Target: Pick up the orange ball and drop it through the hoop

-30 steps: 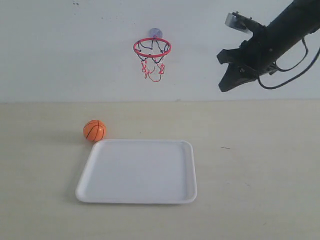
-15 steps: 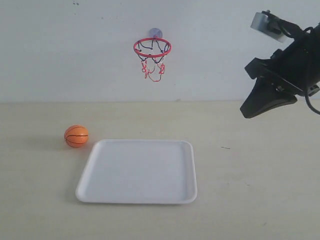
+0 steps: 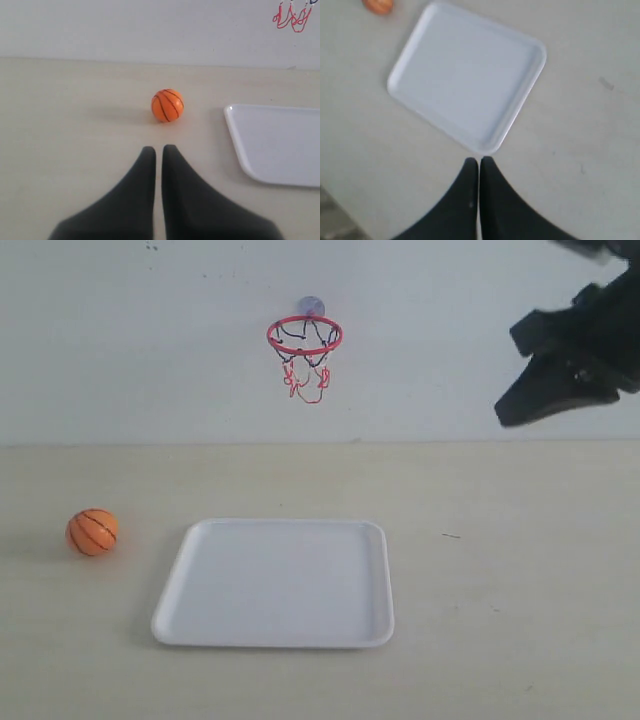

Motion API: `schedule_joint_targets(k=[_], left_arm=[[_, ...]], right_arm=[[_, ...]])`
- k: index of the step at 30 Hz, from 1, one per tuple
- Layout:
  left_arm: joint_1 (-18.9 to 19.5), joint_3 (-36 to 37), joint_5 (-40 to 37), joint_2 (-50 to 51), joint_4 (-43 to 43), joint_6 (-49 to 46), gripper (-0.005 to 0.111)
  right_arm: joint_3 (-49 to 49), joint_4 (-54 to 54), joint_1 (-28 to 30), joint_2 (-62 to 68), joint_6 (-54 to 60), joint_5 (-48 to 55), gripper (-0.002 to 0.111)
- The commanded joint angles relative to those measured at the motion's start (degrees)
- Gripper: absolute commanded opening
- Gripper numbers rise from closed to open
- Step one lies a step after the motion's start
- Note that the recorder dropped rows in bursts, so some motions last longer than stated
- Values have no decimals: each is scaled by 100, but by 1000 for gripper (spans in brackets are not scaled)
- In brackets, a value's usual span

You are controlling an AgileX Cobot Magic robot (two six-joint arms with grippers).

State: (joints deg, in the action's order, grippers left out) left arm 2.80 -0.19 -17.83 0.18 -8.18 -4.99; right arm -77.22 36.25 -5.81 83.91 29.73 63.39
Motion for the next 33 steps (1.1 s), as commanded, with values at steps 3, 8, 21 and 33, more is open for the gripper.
schedule_joint_targets(k=[3,8,21,33], left_arm=[[6,19,30,-18,-36,43,4],[6,19,30,-18,-36,43,4],[6,19,30,-18,-36,43,4],[6,19,30,-18,-36,43,4]], right_arm=[[1613,621,5,-1891,83,-2703,0],[3671,622,5,-3532,182,-4570,0],[7324,652,5,-7641,523,-5967,0],[7549,-2680,5,-8208,-3025,-5040,0]])
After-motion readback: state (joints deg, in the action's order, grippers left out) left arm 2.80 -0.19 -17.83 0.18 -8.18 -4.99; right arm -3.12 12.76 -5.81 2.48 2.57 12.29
